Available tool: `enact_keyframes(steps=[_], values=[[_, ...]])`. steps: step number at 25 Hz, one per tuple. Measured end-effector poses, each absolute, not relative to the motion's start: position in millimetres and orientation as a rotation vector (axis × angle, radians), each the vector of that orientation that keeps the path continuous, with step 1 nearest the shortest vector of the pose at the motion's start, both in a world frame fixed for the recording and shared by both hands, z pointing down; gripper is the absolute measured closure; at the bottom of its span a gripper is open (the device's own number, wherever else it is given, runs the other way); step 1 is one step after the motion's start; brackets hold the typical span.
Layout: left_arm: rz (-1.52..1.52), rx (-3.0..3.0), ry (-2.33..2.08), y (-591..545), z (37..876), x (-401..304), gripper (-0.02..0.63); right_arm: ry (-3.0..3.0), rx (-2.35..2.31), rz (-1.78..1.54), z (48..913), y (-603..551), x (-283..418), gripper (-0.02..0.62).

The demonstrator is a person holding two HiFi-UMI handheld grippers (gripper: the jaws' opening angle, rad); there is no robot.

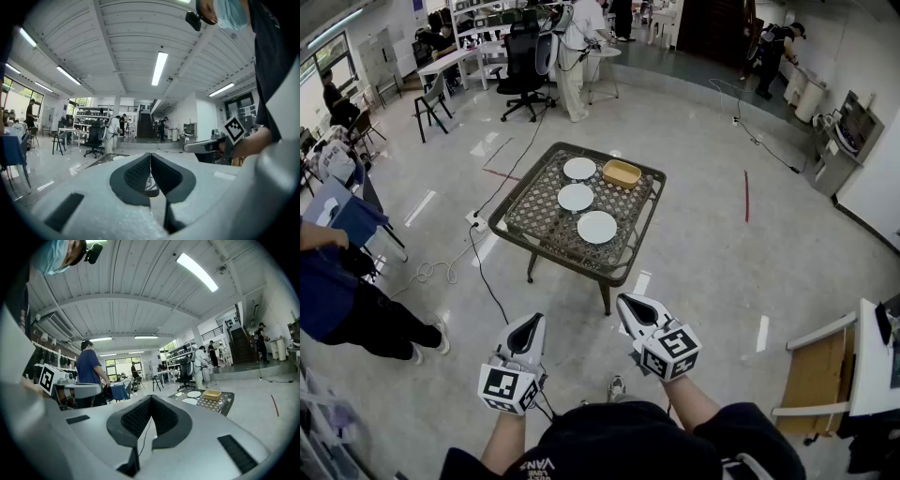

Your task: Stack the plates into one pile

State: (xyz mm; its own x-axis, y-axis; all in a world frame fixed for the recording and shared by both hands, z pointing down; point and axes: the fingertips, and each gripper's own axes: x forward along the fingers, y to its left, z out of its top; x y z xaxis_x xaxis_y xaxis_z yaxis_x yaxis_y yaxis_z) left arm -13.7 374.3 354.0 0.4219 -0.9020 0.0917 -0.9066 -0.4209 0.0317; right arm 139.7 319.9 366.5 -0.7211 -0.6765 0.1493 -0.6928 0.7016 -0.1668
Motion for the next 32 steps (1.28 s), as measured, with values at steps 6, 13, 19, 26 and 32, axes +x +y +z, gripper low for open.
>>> enact_keyframes(steps=[6, 13, 19, 26, 32], values=[[0.069, 2.605, -1.590, 368.2, 366.0, -11.9, 0.581, -2.827, 1.186, 0.323, 367.8, 320.1, 140.9, 0.594], [0.087, 2.536, -1.521, 338.8, 390.4, -8.5, 0.422, -2.777, 1.208, 0.389, 386.7, 294.2, 149.3, 0.451], [0.123, 2.468, -1.563, 282.6, 408.9, -13.0, 0.422, -2.752, 1.190, 0.438, 407.7, 234.6, 156.3, 0.439], [0.145, 2.397, -1.634, 216.0, 416.6, -9.3, 0.422, -2.725, 1.133, 0.464, 423.3, 160.4, 168.1, 0.439], [0.152, 2.335, -1.679, 181.7, 437.6, -8.7, 0.422, -2.709, 1.061, 0.481, 448.8, 116.7, 167.4, 0.439]])
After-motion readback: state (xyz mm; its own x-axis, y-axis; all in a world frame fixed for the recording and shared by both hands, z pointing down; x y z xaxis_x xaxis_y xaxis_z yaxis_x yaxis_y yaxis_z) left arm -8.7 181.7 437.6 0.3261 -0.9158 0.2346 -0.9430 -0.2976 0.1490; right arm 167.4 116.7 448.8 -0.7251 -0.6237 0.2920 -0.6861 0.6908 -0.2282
